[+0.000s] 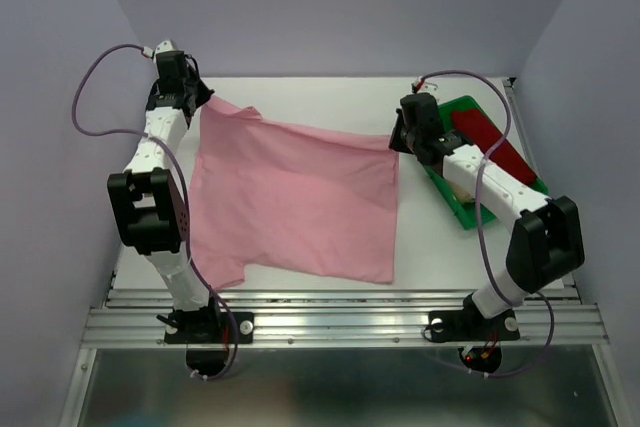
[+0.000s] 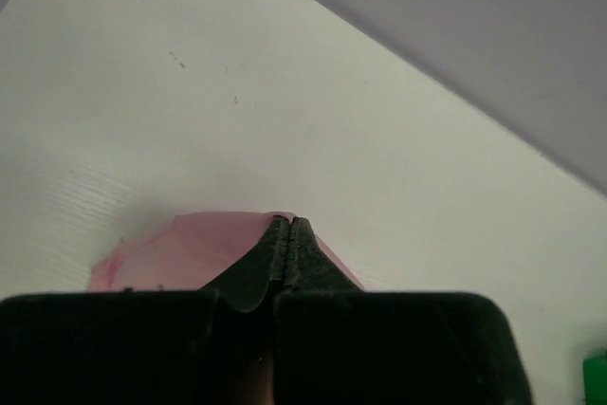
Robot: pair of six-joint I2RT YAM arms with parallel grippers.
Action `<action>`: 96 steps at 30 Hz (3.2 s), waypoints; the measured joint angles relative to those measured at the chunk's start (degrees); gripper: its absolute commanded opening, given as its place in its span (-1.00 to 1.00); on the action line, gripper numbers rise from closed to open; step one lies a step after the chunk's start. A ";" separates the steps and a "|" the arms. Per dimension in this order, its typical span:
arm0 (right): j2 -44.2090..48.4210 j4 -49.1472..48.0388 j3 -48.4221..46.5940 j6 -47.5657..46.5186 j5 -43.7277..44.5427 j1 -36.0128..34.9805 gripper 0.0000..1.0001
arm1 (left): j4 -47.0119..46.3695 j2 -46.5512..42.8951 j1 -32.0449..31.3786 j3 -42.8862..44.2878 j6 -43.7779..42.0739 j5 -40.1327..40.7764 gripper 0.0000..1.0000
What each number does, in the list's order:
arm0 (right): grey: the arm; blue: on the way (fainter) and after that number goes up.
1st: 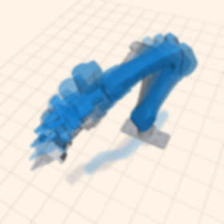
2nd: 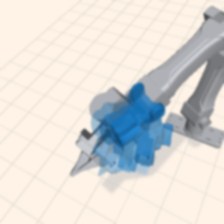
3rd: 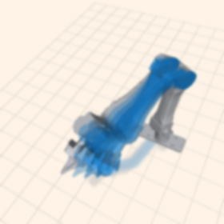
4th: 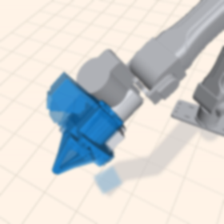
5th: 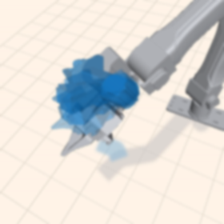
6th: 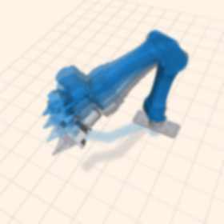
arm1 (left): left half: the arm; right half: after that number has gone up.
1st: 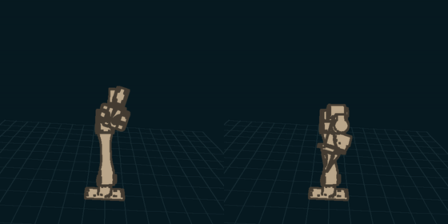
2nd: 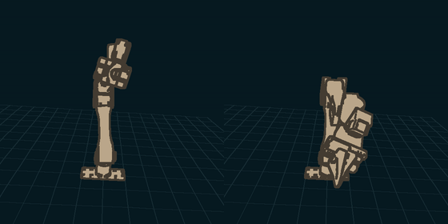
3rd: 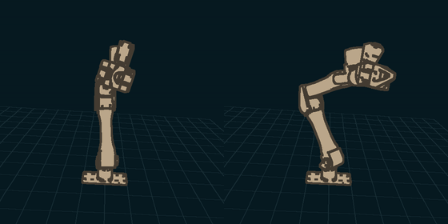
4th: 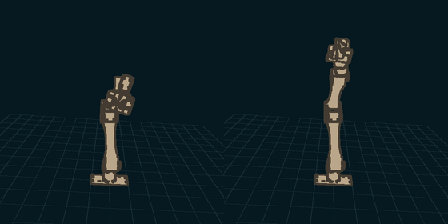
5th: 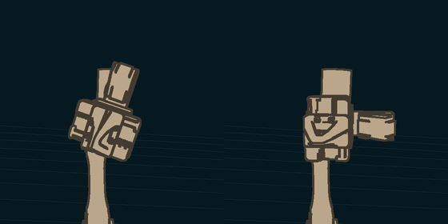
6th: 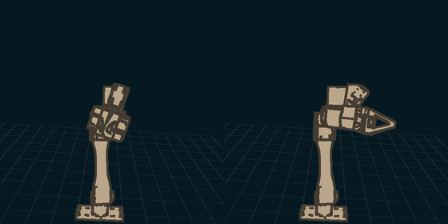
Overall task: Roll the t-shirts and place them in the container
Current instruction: Flatten out the T-shirt at the center of the board, then fold the T-shirt at the center of the board.
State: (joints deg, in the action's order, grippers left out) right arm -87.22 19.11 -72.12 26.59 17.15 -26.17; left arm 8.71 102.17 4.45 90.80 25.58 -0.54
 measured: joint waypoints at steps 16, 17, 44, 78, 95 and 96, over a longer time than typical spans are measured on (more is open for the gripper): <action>-15.23 -5.22 -5.29 -0.46 -2.36 6.75 -0.99 | -1.88 17.62 -2.86 20.55 0.15 -3.61 -1.00; -15.69 -5.55 -5.75 -0.50 -2.64 6.75 -0.99 | -1.77 18.03 -2.86 21.46 0.15 -3.76 -1.00; -14.53 -6.73 -0.72 -0.22 -6.71 7.21 -0.99 | 1.11 -3.56 -2.86 -7.21 -0.68 -0.92 -1.00; -14.32 -7.21 1.92 0.24 -9.46 7.74 -0.99 | 1.46 -13.03 -2.84 -30.91 8.44 5.99 -1.00; -9.81 -7.61 5.73 0.63 -10.58 7.74 0.28 | 8.98 -18.58 -2.84 -31.54 10.23 8.48 0.44; -9.11 -7.58 5.73 0.63 -10.58 7.74 0.28 | 9.16 -19.80 -2.84 -31.52 10.08 8.92 0.38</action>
State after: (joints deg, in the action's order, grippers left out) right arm -96.33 11.53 -66.39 27.22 6.57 -18.44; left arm 17.87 82.37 1.61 59.29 35.66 8.38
